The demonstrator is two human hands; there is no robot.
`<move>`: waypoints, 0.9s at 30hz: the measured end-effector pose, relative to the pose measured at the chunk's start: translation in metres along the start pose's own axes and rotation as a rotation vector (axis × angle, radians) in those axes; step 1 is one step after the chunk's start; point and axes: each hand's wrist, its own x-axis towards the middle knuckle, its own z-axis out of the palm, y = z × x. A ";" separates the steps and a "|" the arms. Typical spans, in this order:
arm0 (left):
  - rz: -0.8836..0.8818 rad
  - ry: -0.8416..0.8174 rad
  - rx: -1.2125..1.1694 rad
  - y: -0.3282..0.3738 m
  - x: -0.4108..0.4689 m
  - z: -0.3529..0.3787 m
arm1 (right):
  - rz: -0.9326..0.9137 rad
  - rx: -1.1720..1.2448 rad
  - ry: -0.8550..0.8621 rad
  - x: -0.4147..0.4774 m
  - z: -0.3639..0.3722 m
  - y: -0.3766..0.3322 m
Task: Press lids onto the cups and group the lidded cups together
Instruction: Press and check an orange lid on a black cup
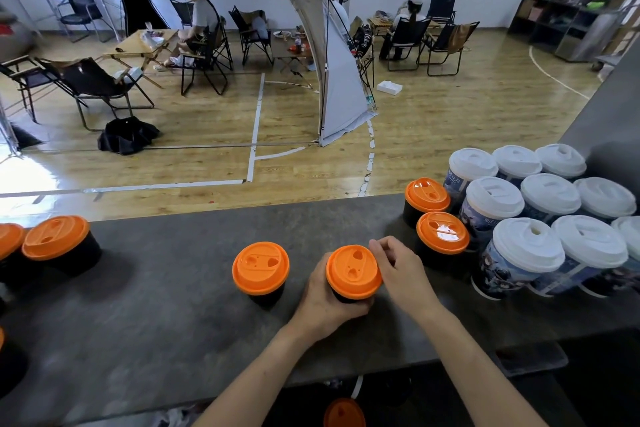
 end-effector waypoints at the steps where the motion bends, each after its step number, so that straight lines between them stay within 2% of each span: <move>1: 0.003 -0.010 0.008 0.000 0.000 0.000 | 0.018 0.039 -0.019 -0.001 -0.001 0.002; 3: 0.013 -0.009 0.012 0.002 -0.001 0.001 | 0.008 0.068 0.028 -0.007 0.000 0.005; 6: 0.016 0.037 0.001 0.008 -0.004 0.004 | -0.064 0.029 0.214 -0.016 0.007 0.006; 8: 0.027 0.064 0.003 0.009 -0.005 0.005 | -0.075 0.020 0.279 -0.020 0.013 0.006; 15: -0.002 0.022 0.017 0.000 -0.002 0.003 | -0.041 0.006 0.180 -0.009 0.007 0.002; 20: -0.015 0.000 0.000 -0.004 0.001 0.000 | -0.019 0.084 0.002 0.001 0.000 0.003; 22: 0.004 -0.008 0.004 -0.002 0.000 0.001 | -0.006 0.118 0.017 -0.002 0.000 0.007; 27: 0.040 0.039 -0.007 0.007 -0.004 0.005 | -0.053 0.088 0.190 -0.015 0.007 0.005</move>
